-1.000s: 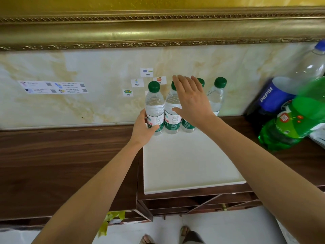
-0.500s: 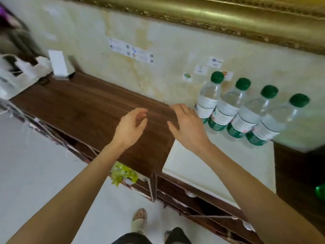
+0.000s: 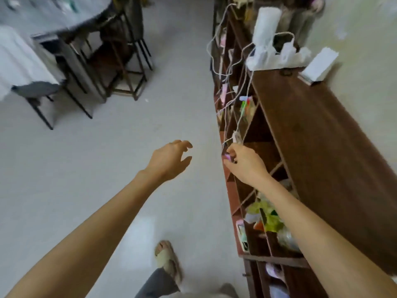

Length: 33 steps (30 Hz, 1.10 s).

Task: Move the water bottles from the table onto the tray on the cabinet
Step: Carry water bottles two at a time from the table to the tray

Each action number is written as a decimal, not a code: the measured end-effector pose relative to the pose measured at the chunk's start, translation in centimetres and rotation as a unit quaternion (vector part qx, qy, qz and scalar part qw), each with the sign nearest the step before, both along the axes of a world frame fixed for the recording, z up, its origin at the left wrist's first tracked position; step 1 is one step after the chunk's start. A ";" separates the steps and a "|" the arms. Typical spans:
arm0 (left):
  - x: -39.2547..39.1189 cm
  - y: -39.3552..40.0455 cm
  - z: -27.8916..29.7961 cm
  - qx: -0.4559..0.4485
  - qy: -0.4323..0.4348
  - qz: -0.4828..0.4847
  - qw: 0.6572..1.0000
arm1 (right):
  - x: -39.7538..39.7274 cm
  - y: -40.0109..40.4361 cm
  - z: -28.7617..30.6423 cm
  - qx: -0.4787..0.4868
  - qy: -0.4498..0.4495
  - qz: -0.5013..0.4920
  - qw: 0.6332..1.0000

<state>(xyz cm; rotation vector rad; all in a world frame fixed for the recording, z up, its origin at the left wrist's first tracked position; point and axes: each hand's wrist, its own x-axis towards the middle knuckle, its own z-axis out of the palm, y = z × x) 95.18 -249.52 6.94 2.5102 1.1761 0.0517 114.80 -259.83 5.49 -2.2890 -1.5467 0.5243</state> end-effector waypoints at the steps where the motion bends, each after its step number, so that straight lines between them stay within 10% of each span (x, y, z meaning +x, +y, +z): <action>1: -2.2 1.9 -0.2 -0.003 0.002 0.026 1.000 | -1.6 2.8 -0.2 -0.002 -0.003 0.027 1.000; 15: -28.1 27.7 2.1 -0.001 0.058 0.253 0.966 | -23.0 37.8 0.2 -0.005 0.014 0.203 0.979; 33: -34.2 69.9 2.4 -0.021 0.029 0.347 0.937 | -32.1 85.9 1.3 -0.020 -0.014 0.314 0.949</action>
